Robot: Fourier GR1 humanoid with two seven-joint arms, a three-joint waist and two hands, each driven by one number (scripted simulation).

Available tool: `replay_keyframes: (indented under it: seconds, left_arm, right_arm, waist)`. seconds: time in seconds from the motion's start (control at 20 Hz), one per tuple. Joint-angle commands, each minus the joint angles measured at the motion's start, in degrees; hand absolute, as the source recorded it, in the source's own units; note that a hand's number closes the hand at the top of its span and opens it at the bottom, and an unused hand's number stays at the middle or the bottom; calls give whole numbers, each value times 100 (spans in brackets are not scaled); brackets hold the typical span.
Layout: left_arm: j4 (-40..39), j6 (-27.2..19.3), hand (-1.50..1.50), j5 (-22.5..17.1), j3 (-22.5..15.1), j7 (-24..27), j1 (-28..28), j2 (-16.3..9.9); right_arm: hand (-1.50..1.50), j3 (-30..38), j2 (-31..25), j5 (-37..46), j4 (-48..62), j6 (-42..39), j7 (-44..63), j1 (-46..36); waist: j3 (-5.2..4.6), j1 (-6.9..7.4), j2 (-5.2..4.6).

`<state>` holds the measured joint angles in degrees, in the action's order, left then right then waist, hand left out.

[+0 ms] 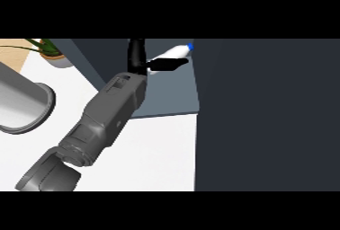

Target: Pick up the bottled water, place it into the cabinet and close the cabinet

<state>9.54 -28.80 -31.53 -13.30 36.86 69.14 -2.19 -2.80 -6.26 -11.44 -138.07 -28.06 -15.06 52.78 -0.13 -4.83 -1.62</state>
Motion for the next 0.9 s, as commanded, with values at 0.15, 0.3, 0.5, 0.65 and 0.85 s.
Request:
replay_keyframes:
  seconds: [0.15, 0.3, 0.5, 0.65, 0.85]
  left_arm:
    - [155, 800, -150, -119, 253, 354, -65, 31]
    - [376, 652, -150, -122, 85, 480, -378, 213]
    - [886, 473, -150, -284, -154, 178, -619, 216]
    - [1474, 466, -150, -371, -359, -26, -914, 217]
    - [2222, 826, -150, -497, -751, 51, -1837, 218]
  right_arm:
    - [-150, -129, 71, -336, -574, 23, 267, 275]
    - [-150, -169, 185, -217, -226, 83, 195, 30]
    - [-150, -387, 195, -172, -598, 156, 497, 184]
    - [-150, -381, 274, -85, -371, 298, 555, -129]
    - [-150, -446, 298, -85, -457, 368, 577, -13]
  waist:
    - [5, 166, 80]
    - [10, 190, 110]
    - [10, 223, 160]
    - [11, 362, 192]
    - [10, 431, 215]
